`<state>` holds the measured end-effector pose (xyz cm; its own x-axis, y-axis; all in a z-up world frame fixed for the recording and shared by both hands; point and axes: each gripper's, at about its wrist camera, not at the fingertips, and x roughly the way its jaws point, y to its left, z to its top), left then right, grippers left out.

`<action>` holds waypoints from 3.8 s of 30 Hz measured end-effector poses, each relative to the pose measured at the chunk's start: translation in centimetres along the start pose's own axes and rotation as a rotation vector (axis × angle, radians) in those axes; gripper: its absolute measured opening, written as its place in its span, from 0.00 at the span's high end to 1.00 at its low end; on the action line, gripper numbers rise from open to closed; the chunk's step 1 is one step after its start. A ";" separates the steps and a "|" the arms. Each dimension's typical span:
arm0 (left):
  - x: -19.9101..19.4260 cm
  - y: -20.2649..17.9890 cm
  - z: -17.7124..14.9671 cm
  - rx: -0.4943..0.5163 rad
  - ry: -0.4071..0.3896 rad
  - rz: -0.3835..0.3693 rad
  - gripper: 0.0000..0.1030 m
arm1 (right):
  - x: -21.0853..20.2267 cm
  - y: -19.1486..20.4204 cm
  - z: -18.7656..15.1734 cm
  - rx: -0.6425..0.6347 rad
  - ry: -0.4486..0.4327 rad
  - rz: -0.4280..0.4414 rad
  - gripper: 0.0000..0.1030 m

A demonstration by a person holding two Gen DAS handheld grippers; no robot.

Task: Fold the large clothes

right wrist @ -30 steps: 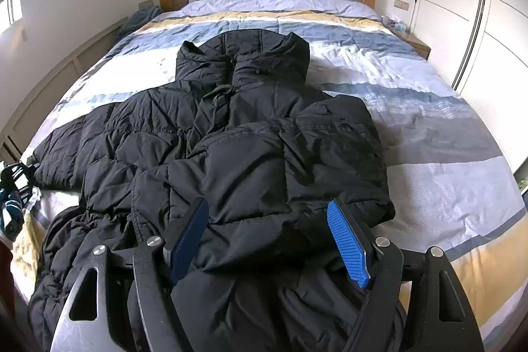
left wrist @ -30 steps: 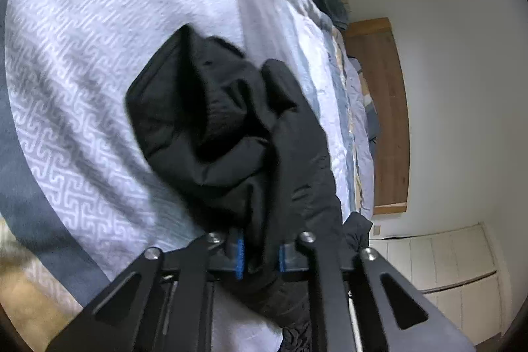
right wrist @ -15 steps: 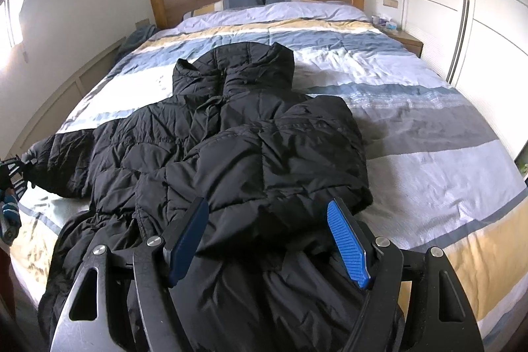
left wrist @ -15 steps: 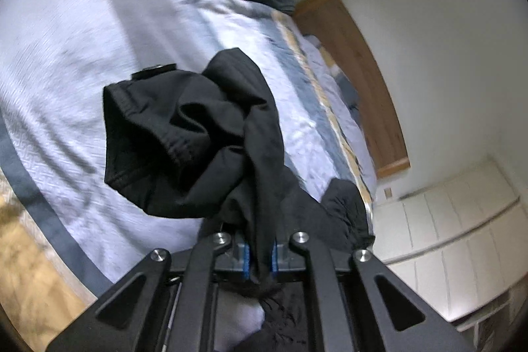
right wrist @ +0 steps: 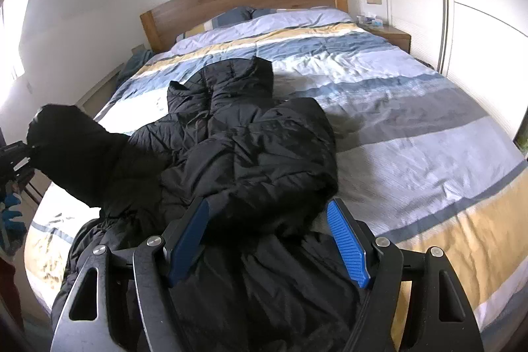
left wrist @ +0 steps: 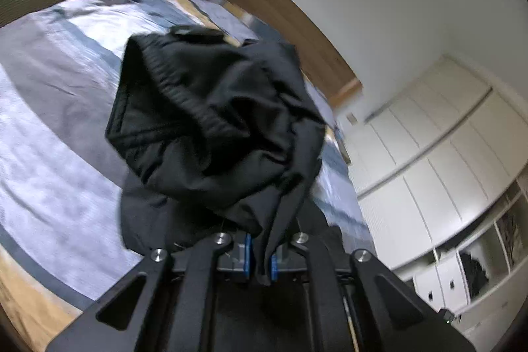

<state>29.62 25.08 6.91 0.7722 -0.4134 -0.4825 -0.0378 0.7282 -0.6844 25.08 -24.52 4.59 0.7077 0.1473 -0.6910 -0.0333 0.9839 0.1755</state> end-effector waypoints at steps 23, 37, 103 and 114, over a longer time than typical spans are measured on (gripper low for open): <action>15.0 -5.9 -12.5 0.086 0.304 0.108 0.93 | -0.8 -5.7 -2.7 0.095 0.019 0.013 0.28; 14.0 -4.5 -14.3 0.110 0.395 0.080 0.78 | 0.1 -4.0 -3.1 0.057 0.044 0.039 0.28; 8.6 -5.2 -11.6 0.438 0.351 0.356 0.69 | 11.8 7.6 -1.9 -0.269 0.256 0.110 0.29; 5.9 -6.9 -4.1 0.377 0.297 0.378 0.55 | 7.5 2.0 3.8 -0.176 0.121 0.102 0.23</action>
<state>31.89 15.41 6.52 0.5376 -0.1840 -0.8229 -0.0059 0.9751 -0.2219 33.05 -21.87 2.43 0.6051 0.2473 -0.7568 -0.2303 0.9643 0.1309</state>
